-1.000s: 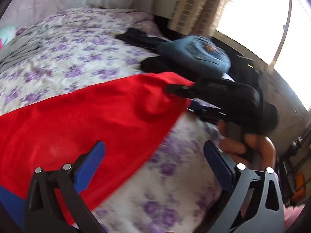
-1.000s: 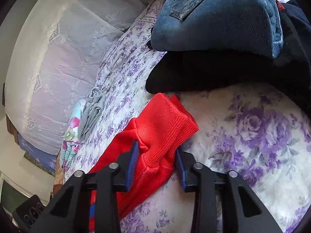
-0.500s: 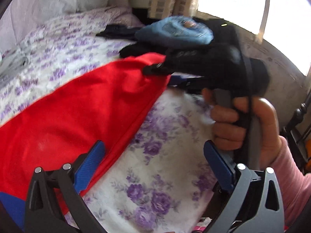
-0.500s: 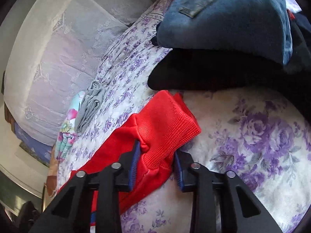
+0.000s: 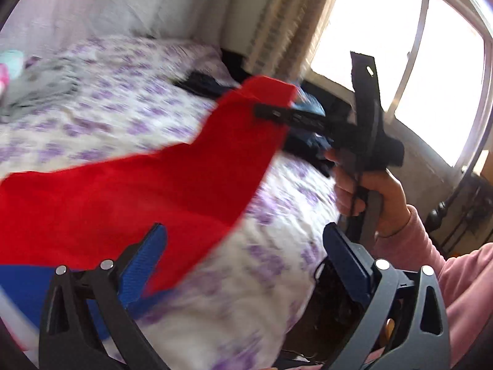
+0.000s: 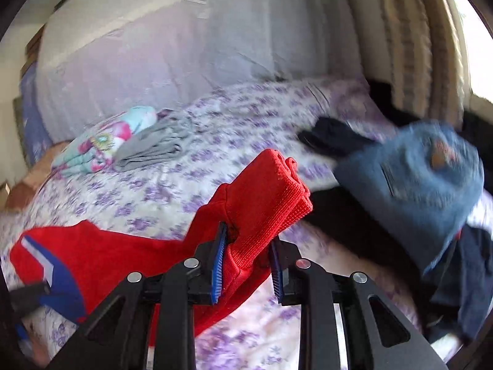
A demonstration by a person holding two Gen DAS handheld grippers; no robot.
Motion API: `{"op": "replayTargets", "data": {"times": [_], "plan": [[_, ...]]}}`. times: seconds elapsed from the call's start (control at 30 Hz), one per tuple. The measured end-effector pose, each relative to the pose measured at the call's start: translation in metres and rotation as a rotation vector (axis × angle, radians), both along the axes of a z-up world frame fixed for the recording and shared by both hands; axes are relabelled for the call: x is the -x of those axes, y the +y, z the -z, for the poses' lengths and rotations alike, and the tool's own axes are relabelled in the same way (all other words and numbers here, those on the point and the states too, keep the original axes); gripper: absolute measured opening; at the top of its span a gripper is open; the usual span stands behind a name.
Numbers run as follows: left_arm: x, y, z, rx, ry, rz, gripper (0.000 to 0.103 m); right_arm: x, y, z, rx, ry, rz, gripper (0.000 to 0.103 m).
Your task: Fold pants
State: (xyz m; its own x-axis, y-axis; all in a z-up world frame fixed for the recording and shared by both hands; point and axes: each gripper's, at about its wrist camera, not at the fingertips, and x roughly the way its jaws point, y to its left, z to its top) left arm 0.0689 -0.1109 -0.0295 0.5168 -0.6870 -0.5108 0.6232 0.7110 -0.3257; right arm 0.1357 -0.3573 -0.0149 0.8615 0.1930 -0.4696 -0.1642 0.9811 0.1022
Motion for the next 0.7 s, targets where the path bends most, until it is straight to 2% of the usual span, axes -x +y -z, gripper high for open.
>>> {"op": "replayTargets", "data": {"times": [0.17,0.33,0.4,0.5,0.53,0.57,0.63,0.7], "plan": [[0.014,0.094,-0.012,0.0,-0.03,-0.209,0.099,0.012,0.068,-0.021,0.145,-0.076,-0.181,0.025],[0.018,0.161,-0.007,0.015,-0.026,-0.386,0.099,0.015,0.149,0.005,0.329,-0.067,-0.306,0.024],[0.018,0.175,-0.003,0.007,-0.015,-0.425,0.099,0.018,0.176,0.021,0.401,-0.061,-0.337,0.024],[0.019,0.194,0.002,0.025,0.015,-0.435,0.099,0.024,0.208,0.046,0.483,-0.028,-0.397,0.024],[0.021,0.198,0.003,0.027,0.015,-0.434,0.099,0.028,0.216,0.052,0.509,-0.024,-0.41,0.026],[0.024,0.2,0.004,0.025,0.011,-0.431,0.099,0.031,0.222,0.057,0.528,-0.016,-0.424,0.034],[0.025,0.201,0.007,0.007,-0.001,-0.429,0.099,0.037,0.224,0.055,0.489,0.015,-0.483,0.044],[0.025,0.2,0.009,-0.006,-0.011,-0.421,0.099,0.04,0.216,0.045,0.39,0.06,-0.551,0.048]]}}
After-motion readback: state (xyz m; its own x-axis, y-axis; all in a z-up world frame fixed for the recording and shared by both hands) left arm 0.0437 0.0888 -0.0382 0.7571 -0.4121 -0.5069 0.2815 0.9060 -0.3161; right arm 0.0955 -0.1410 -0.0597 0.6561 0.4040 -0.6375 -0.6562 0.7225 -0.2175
